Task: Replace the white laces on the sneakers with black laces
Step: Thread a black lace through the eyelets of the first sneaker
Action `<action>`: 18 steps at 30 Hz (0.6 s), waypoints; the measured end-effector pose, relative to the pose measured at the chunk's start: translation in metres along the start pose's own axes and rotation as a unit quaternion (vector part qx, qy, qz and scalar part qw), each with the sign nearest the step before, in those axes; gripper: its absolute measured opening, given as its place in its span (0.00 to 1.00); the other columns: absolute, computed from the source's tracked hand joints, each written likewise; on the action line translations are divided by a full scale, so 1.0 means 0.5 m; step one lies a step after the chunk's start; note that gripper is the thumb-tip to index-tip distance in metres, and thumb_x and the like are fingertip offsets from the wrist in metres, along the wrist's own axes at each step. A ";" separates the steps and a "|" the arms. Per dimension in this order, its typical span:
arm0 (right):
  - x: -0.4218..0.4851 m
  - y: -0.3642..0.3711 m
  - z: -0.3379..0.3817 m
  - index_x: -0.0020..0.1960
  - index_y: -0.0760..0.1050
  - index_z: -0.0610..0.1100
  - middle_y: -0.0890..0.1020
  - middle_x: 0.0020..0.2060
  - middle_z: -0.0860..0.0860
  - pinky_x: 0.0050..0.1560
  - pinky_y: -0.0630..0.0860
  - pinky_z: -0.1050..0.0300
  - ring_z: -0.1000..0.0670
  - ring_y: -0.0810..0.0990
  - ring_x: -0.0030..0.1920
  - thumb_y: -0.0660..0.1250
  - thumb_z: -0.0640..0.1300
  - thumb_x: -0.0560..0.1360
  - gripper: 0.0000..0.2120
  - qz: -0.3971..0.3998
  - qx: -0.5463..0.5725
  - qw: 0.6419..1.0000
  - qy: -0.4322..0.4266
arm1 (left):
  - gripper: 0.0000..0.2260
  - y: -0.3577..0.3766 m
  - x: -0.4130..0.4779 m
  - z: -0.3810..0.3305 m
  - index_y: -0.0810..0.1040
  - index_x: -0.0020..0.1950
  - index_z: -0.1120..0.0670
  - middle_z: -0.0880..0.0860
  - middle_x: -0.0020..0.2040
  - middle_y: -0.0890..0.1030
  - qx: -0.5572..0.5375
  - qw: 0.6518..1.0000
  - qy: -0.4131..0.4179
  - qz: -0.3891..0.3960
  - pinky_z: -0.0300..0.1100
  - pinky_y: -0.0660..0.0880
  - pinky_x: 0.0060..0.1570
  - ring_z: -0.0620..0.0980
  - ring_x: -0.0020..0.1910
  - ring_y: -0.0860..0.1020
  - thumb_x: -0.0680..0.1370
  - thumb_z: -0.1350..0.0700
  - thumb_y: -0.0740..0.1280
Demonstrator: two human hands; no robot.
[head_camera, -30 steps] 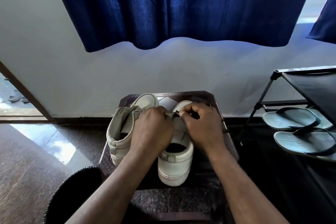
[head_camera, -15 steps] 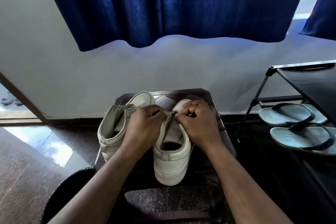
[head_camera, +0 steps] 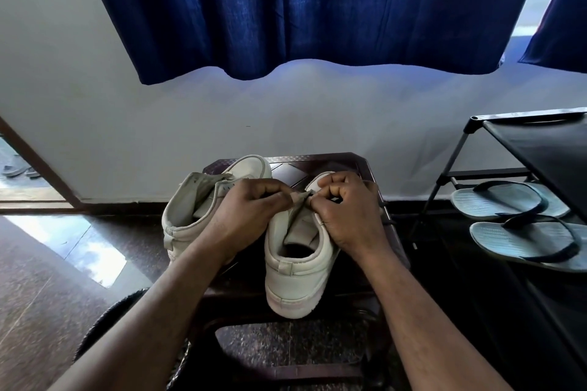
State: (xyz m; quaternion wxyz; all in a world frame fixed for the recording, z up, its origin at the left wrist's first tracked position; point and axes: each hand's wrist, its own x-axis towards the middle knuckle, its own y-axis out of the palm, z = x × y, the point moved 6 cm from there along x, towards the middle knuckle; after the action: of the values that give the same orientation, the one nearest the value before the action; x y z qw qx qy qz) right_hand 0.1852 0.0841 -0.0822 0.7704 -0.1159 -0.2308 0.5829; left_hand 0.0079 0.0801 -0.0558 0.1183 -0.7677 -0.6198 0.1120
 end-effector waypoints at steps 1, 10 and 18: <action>0.001 0.002 -0.002 0.29 0.80 0.54 0.80 0.47 0.64 0.67 0.69 0.43 0.55 0.71 0.60 0.75 0.48 0.69 0.11 0.000 0.005 1.000 -0.005 | 0.05 0.001 0.000 0.001 0.88 0.49 0.55 0.59 0.48 0.88 0.000 1.000 0.002 -0.004 0.53 0.80 0.57 0.51 0.48 0.84 0.80 0.56 0.73; 0.016 0.017 -0.013 0.32 0.84 0.54 0.84 0.48 0.62 0.67 0.74 0.44 0.51 0.78 0.63 0.74 0.51 0.63 0.03 0.080 0.079 0.993 -0.035 | 0.06 0.016 0.001 0.033 0.87 0.45 0.56 0.56 0.43 0.87 -0.077 0.993 -0.053 -0.068 0.49 0.77 0.52 0.52 0.44 0.82 0.78 0.55 0.74; 0.013 0.014 -0.018 0.34 0.83 0.55 0.83 0.51 0.64 0.70 0.68 0.52 0.52 0.74 0.65 0.76 0.51 0.70 0.07 0.096 0.038 0.994 -0.046 | 0.04 0.036 -0.002 0.028 0.83 0.43 0.50 0.43 0.36 0.84 0.034 0.993 -0.064 -0.094 0.41 0.74 0.40 0.39 0.35 0.78 0.78 0.56 0.73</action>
State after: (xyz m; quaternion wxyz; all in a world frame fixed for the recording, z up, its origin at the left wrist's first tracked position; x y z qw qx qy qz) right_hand 0.1851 0.0934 -0.0917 0.7035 -0.0815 -0.2316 0.6670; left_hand 0.0199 0.0763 -0.0748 0.1143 -0.6929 -0.6914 0.1697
